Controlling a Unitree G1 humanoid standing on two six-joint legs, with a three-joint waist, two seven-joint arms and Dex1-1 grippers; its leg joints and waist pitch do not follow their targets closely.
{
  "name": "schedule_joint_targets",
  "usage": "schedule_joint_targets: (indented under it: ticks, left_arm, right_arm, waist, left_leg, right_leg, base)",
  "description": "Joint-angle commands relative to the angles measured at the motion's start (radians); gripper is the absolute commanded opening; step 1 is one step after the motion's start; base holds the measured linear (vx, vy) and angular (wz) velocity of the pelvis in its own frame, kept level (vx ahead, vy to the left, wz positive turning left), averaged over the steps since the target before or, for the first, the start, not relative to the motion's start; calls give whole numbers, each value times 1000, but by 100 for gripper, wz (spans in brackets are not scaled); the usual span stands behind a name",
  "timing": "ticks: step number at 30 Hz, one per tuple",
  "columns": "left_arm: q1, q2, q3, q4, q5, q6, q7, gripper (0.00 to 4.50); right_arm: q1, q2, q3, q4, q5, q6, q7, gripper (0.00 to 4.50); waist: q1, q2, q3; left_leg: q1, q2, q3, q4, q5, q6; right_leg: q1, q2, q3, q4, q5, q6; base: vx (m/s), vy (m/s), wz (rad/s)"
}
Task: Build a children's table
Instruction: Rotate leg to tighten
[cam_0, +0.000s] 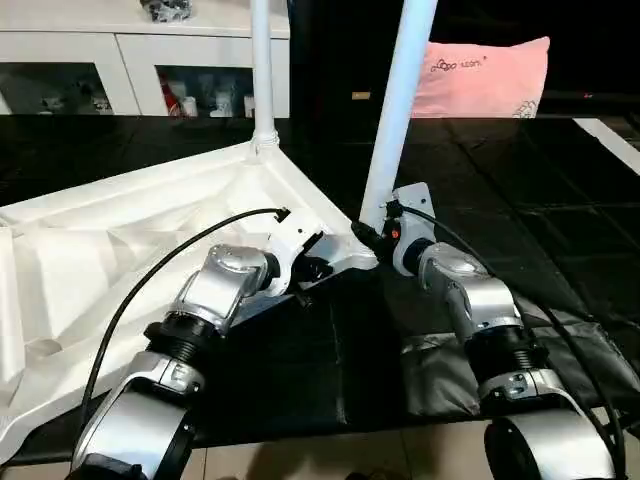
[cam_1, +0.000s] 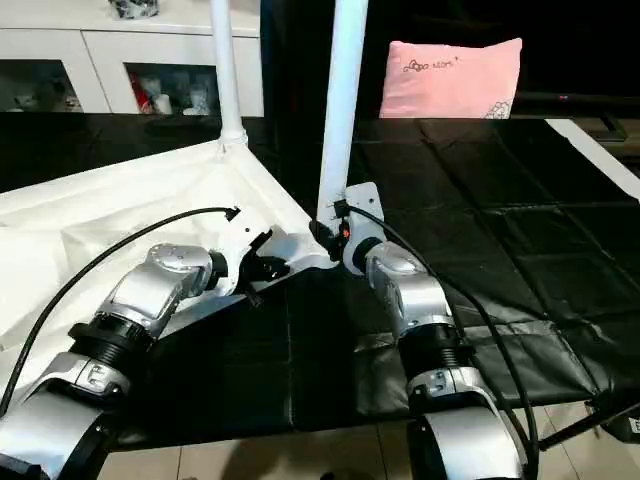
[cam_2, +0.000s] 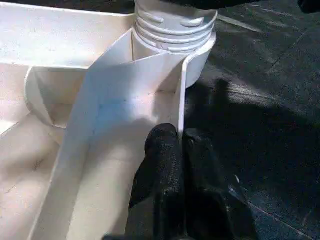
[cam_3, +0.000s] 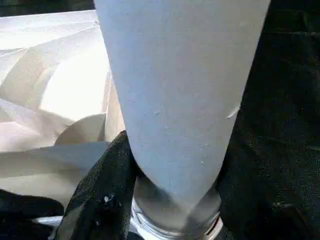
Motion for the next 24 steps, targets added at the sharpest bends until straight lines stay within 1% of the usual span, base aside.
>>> schedule_joint_targets:
  ticks: [1,4,9,14,17,24]
  left_arm:
    - [-60,-49,8,-36,-31,-22,19,0]
    - [-60,-49,8,-36,-31,-22,19,0]
    - [-60,-49,8,-36,-31,-22,19,0]
    - [-60,-49,8,-36,-31,-22,19,0]
    - [-60,-49,8,-36,-31,-22,19,0]
    - [-60,-49,8,-36,-31,-22,19,0]
  right_arm:
    - [18,68,59,45,25,58,48,203]
    - [18,68,59,45,25,58,48,203]
    - [18,68,59,45,25,58,48,203]
    - [18,68,59,45,25,58,48,203]
    - [18,68,59,45,25,58,48,203]
    - [18,68,59,45,25,58,48,203]
  waist:
    - [8,7,-72]
    - [9,8,-71]
    - [9,9,-72]
    - [9,9,-71]
    - [9,8,-70]
    - [8,9,-69]
  left_leg:
    - [-4,22,-5,-62,-155,43]
    - [-1,23,-5,-63,-166,40]
    - [-2,24,-6,-63,-163,38]
    - [-2,24,-6,-64,-167,37]
    - [-1,23,-5,-64,-172,36]
    - [-1,24,-6,-65,-178,35]
  right_leg:
    - [66,-66,67,-76,-286,-145]
    - [64,-67,66,-80,-315,-136]
    - [64,-66,67,-77,-294,-143]
    - [65,-67,68,-78,-299,-144]
    - [64,-67,68,-80,-313,-140]
    - [62,-67,67,-82,-326,-134]
  base:
    - [0,0,0]
    - [0,0,0]
    - [0,0,0]
    - [0,0,0]
    - [0,0,0]
    - [0,0,0]
